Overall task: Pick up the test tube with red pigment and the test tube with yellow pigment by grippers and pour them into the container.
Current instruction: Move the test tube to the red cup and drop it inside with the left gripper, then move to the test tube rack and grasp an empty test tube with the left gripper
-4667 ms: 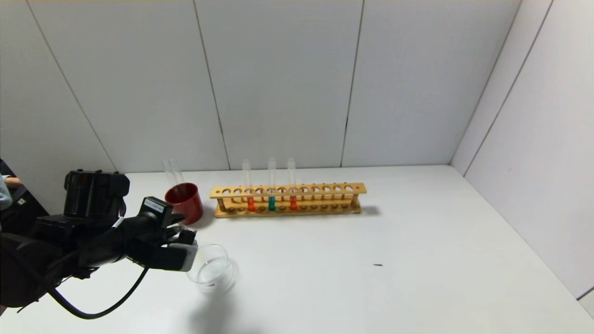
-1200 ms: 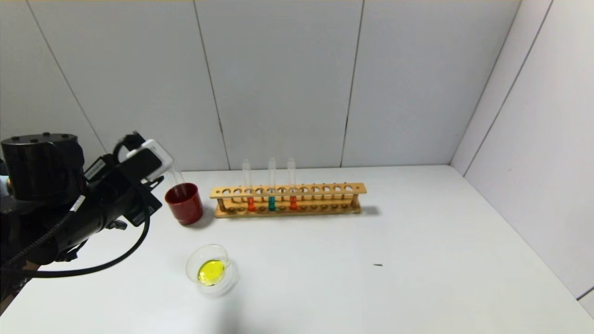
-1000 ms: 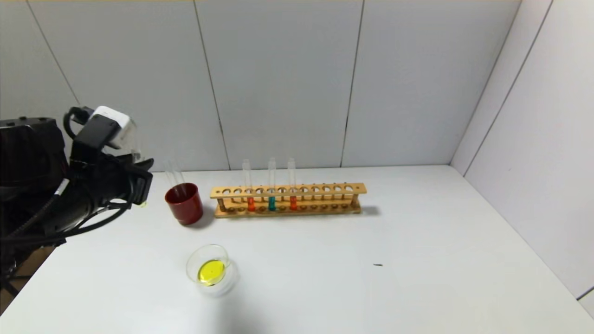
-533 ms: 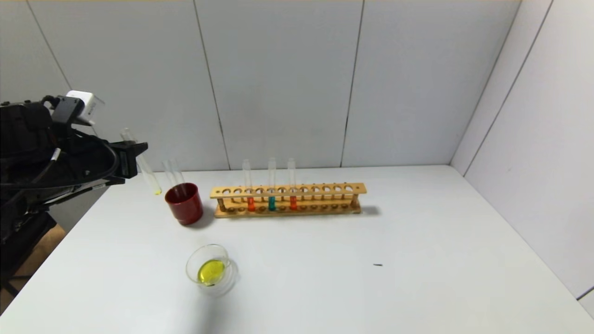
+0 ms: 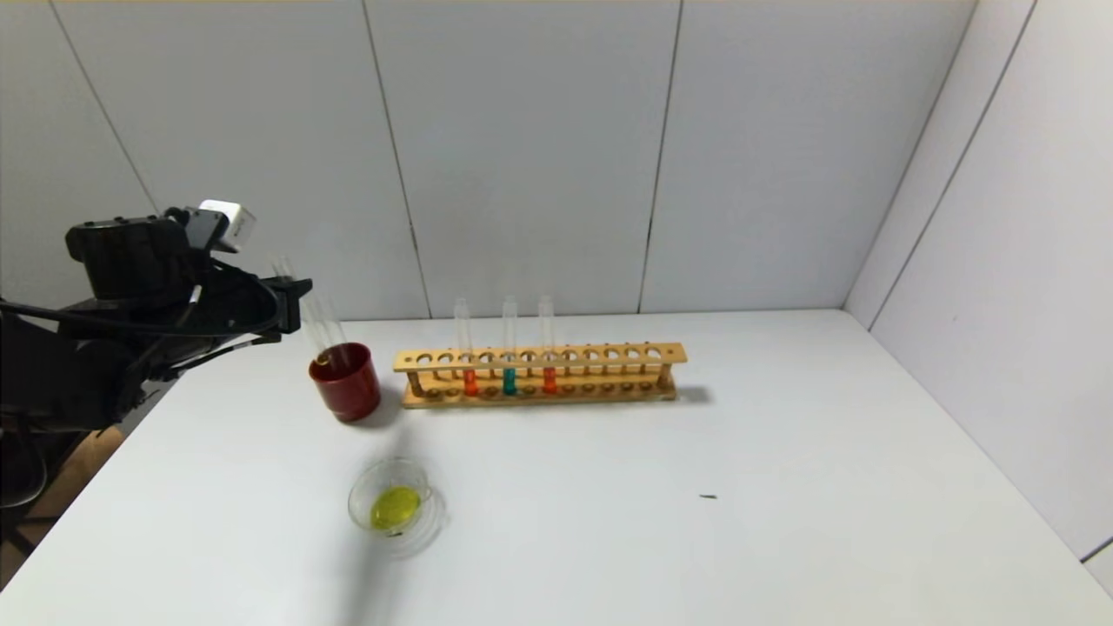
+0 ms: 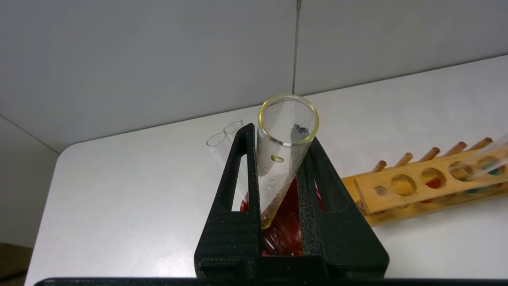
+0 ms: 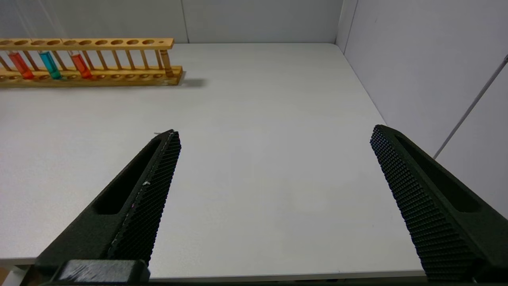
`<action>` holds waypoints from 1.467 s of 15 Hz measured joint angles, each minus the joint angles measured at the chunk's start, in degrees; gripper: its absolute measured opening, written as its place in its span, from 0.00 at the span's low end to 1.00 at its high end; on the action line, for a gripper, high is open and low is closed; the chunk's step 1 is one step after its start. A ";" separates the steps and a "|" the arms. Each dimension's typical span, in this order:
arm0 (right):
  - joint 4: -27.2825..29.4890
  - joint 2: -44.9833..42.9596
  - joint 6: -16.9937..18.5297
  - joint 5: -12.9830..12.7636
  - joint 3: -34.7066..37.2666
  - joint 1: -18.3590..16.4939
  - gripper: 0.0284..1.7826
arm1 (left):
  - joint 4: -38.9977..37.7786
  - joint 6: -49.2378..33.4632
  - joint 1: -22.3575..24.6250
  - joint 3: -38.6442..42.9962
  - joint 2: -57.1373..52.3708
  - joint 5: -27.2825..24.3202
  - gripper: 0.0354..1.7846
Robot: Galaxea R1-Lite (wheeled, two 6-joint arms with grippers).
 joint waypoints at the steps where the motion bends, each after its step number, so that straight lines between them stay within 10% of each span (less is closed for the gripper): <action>1: 0.00 0.00 0.00 -0.02 0.00 0.00 0.98 | -0.63 0.02 -0.05 -0.69 1.71 0.02 0.16; 12: 0.00 0.00 0.02 0.00 0.00 0.00 0.98 | -1.05 -0.13 -0.24 -1.13 7.45 0.22 0.24; 22: 0.00 0.00 0.00 0.00 0.00 0.00 0.98 | -0.95 0.28 -0.68 -0.50 5.63 0.41 0.96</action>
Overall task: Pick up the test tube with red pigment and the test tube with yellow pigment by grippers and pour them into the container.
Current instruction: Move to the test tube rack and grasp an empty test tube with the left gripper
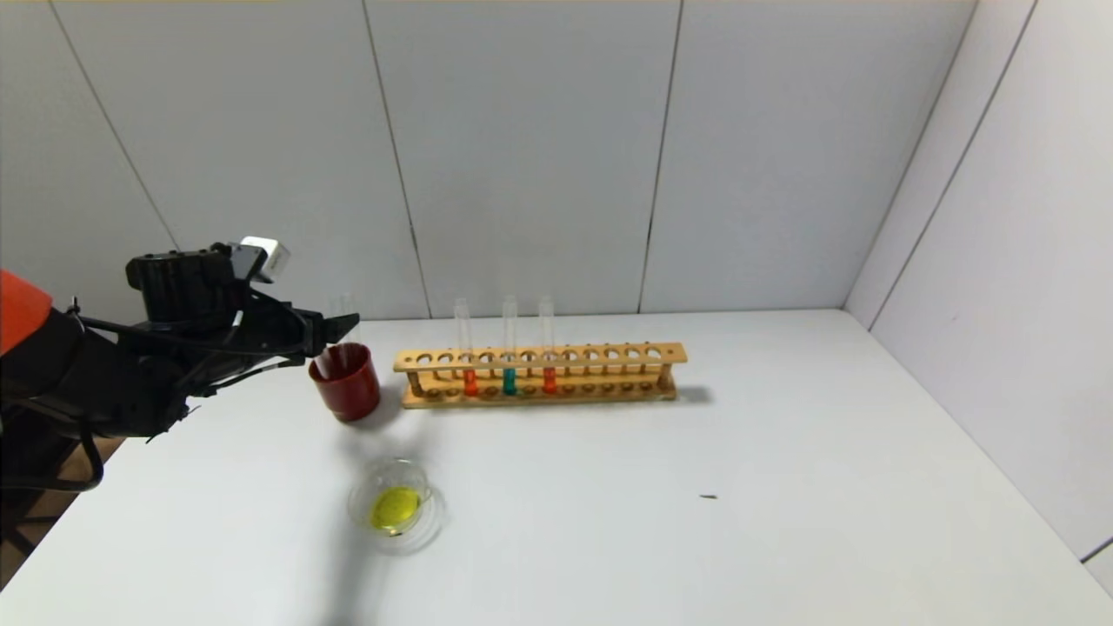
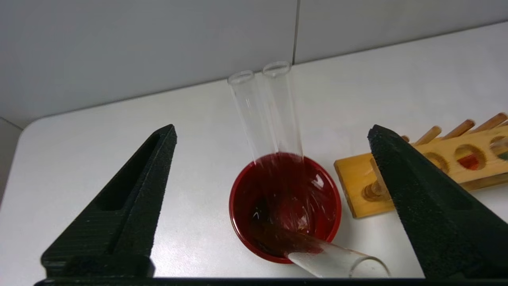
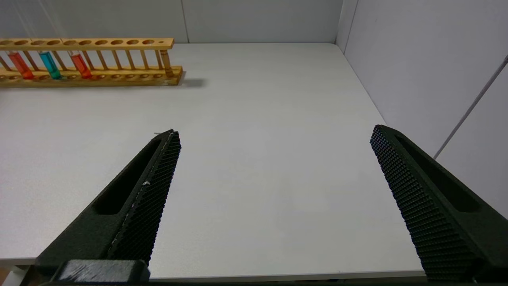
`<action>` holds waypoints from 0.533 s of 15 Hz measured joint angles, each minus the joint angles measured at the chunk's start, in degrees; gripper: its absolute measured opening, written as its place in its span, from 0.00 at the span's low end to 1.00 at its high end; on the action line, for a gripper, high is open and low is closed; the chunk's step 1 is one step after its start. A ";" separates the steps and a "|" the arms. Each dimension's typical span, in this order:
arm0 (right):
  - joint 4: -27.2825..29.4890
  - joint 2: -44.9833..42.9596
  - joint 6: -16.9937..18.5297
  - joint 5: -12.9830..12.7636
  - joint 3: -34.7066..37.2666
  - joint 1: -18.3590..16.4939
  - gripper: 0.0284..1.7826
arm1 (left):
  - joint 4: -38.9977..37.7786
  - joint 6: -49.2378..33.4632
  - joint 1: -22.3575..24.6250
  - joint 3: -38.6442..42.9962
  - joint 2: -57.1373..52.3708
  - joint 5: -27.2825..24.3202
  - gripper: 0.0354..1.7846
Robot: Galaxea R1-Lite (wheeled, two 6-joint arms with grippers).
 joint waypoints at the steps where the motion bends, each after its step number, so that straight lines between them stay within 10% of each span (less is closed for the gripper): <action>1: 0.00 0.00 0.00 0.00 0.00 0.00 0.98 | 0.43 0.02 -0.15 -0.18 -1.16 0.00 0.98; 8: 0.00 0.00 0.00 0.00 0.00 0.00 0.98 | 3.99 0.09 -4.68 -1.56 -8.25 0.71 0.98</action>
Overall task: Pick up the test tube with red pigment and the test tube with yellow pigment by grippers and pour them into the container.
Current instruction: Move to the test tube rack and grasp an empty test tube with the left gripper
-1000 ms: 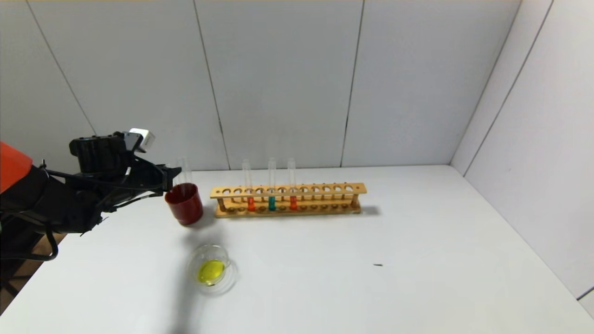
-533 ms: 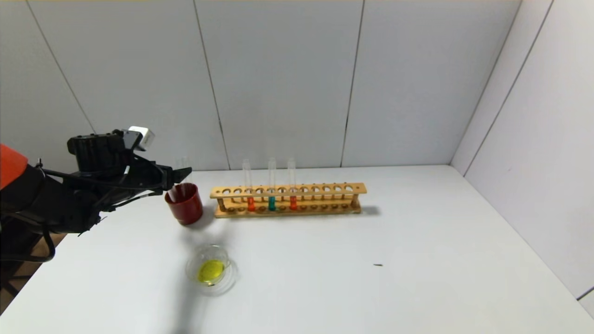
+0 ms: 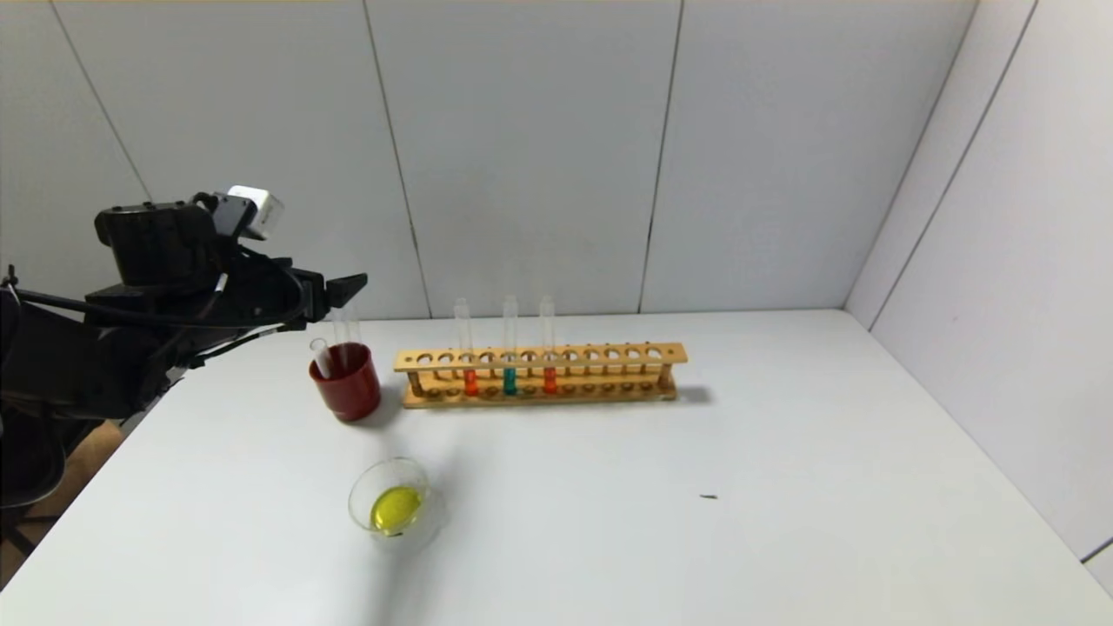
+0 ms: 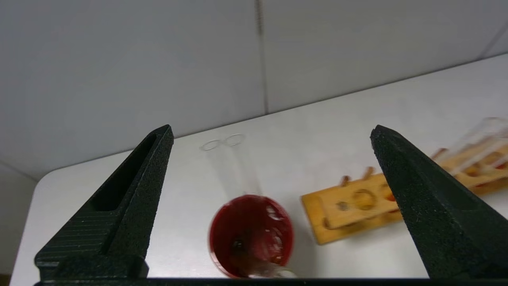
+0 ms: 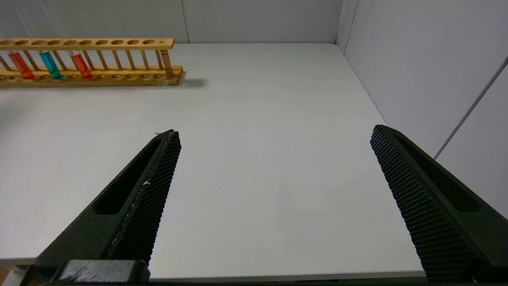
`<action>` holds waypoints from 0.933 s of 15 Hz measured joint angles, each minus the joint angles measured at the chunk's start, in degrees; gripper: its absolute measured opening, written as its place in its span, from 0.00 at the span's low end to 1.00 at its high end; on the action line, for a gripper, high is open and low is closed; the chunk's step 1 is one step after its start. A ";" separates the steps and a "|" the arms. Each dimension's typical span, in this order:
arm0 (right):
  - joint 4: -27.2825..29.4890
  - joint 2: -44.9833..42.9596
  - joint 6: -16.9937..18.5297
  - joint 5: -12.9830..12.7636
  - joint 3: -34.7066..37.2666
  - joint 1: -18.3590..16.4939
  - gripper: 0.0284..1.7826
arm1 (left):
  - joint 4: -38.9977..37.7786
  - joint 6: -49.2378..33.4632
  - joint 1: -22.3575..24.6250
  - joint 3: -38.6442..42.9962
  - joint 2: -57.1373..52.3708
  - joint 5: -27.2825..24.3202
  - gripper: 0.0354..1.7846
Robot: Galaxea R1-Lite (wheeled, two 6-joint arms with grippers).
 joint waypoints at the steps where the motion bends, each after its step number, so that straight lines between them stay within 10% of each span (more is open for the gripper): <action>1: 0.00 0.00 0.00 -0.02 0.00 0.00 0.98 | 1.44 0.00 -1.76 -0.04 -1.43 -0.02 0.98; 14: 0.00 0.00 0.00 -0.02 0.00 0.00 0.98 | 2.10 -0.91 -15.92 3.96 -0.49 0.06 0.98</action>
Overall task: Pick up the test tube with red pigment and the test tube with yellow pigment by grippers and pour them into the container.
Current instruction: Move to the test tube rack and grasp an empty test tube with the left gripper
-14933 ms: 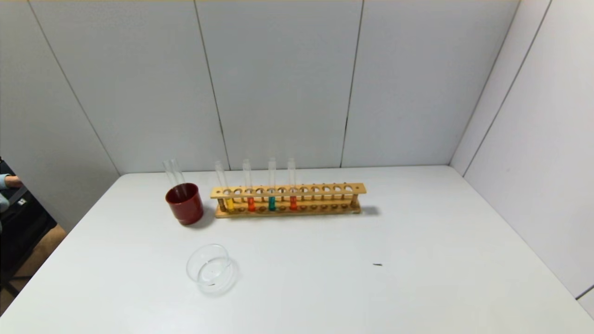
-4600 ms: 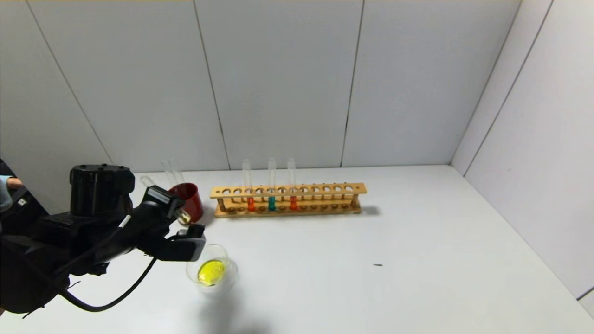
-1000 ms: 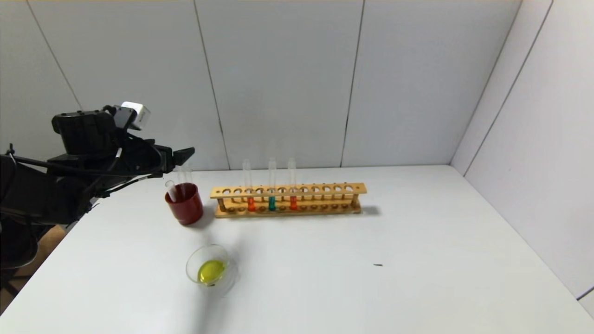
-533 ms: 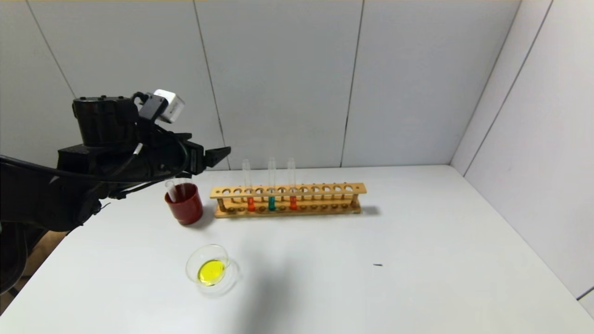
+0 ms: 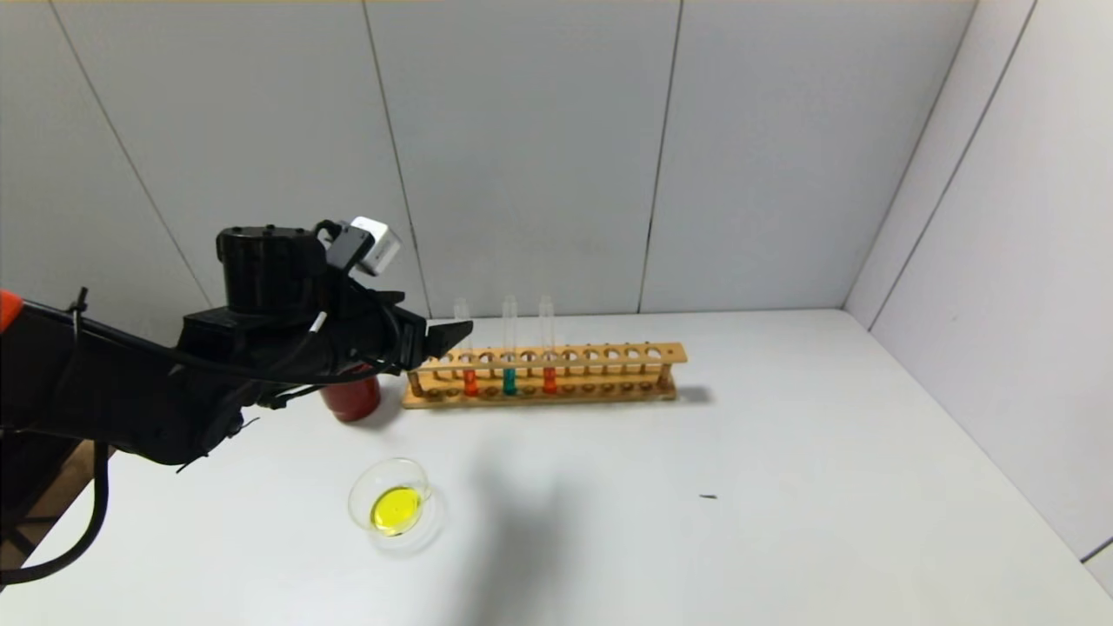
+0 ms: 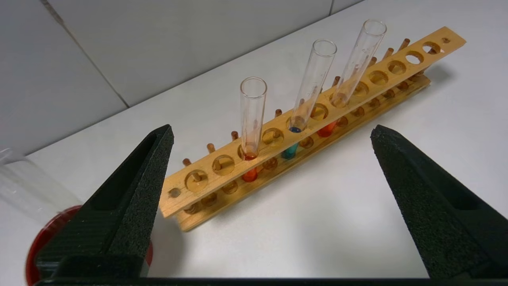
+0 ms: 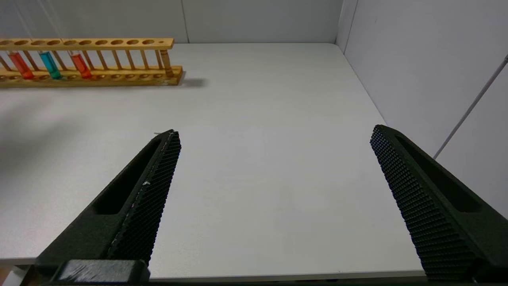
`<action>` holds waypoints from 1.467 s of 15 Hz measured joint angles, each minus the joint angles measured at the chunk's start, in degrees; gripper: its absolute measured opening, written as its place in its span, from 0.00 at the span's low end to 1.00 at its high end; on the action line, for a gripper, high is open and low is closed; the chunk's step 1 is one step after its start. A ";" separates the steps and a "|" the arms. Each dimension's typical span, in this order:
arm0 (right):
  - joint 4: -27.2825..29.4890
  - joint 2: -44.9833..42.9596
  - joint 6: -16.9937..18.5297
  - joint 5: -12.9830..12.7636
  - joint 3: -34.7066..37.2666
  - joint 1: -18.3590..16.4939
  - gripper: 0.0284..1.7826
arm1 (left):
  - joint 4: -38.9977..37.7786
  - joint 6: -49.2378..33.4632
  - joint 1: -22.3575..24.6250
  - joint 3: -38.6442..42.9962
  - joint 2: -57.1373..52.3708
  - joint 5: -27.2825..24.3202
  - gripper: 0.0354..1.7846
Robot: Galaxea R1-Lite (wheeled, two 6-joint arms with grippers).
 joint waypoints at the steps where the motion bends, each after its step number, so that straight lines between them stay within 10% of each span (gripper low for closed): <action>1: 0.00 0.00 0.00 0.02 0.00 0.00 0.98 | -1.49 -0.02 -0.06 -0.27 1.68 0.07 0.98; 11: 0.00 0.00 0.00 0.00 0.00 0.00 0.98 | -2.07 -0.05 0.13 -12.92 17.81 5.01 0.94; 22: 0.00 0.00 0.00 0.00 0.00 0.00 0.98 | -1.49 -0.02 -0.85 -15.82 19.48 5.10 0.16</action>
